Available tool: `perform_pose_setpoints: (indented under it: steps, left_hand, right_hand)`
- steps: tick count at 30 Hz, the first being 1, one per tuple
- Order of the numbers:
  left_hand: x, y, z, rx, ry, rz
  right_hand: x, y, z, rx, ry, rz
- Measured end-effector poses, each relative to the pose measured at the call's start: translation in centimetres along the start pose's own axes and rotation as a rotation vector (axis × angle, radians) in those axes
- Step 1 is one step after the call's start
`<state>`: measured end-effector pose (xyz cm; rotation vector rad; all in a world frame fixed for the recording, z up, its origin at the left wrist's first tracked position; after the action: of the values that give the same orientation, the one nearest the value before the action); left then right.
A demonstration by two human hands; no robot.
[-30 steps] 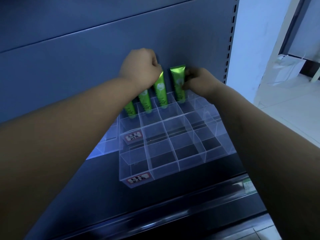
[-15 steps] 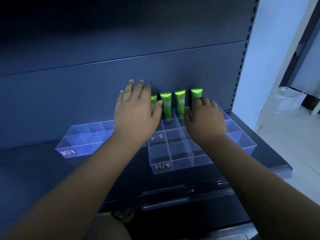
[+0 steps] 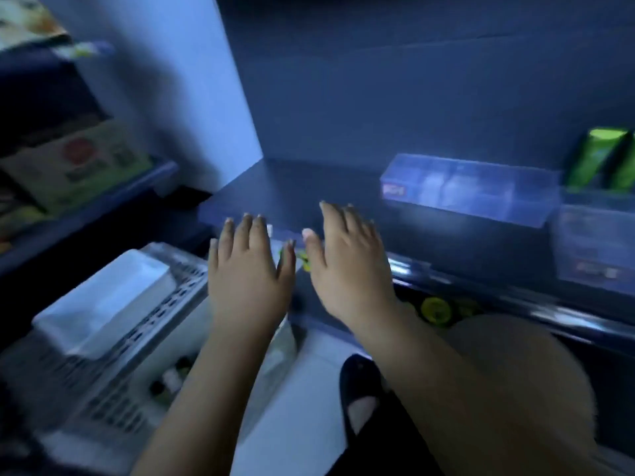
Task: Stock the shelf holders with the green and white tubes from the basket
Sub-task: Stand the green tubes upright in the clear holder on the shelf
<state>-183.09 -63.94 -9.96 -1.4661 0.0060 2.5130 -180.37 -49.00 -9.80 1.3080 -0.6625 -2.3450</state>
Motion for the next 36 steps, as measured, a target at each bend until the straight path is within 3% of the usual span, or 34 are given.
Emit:
perform_pose_setpoints:
  steps: [3, 6, 13, 17, 19, 23, 29, 31, 36]
  left_hand:
    - [1.0, 10.4, -3.5, -0.186, 0.066, 0.051]
    - [2.8, 17.0, -7.8, -0.348, 0.171, 0.075]
    - [10.8, 23.0, -15.3, -0.406, 0.404, 0.087]
    - [14.9, 24.8, -17.1, -0.463, 0.478, 0.016]
    - [17.1, 25.5, -17.5, -0.505, 0.509, -0.022]
    - [22.2, 26.8, -18.0, -0.544, 0.604, -0.074]
    - [29.7, 27.3, -14.5, -0.508, 0.697, -0.164]
    - [32.4, 27.8, -13.4, -0.525, 0.746, -0.215]
    - [38.5, 30.3, -12.1, -0.499, 0.892, -0.200]
  right_hand:
    - [7.9, 3.1, -1.9, 0.011, 0.124, 0.088]
    - [14.2, 4.6, -4.4, -0.049, 0.301, 0.005]
    - [22.5, 7.3, -8.7, -0.176, 0.590, 0.086]
    - [27.3, 6.2, -10.7, -0.127, 0.789, 0.044]
    - [29.4, 4.7, -11.1, -0.037, 0.853, 0.031]
    - [34.0, 0.6, -10.1, 0.472, 0.931, 0.209]
    - [40.7, -4.1, -6.1, 0.935, 0.858, 0.241]
    - [42.4, -5.1, -5.7, 0.981, 0.889, 0.210]
    - [46.8, -8.5, -4.9, 0.889, 0.967, 0.083]
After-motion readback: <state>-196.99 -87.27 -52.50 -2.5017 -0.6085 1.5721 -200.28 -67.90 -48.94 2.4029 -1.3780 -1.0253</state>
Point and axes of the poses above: each hand's wrist, its own z-axis towards the middle knuckle, its own x-axis out of the palm, y = z × x, the point moved 9 cm from there along z, towards the middle knuckle, and after that the axes turned 8 degrees about z, right-handed, at the moved point
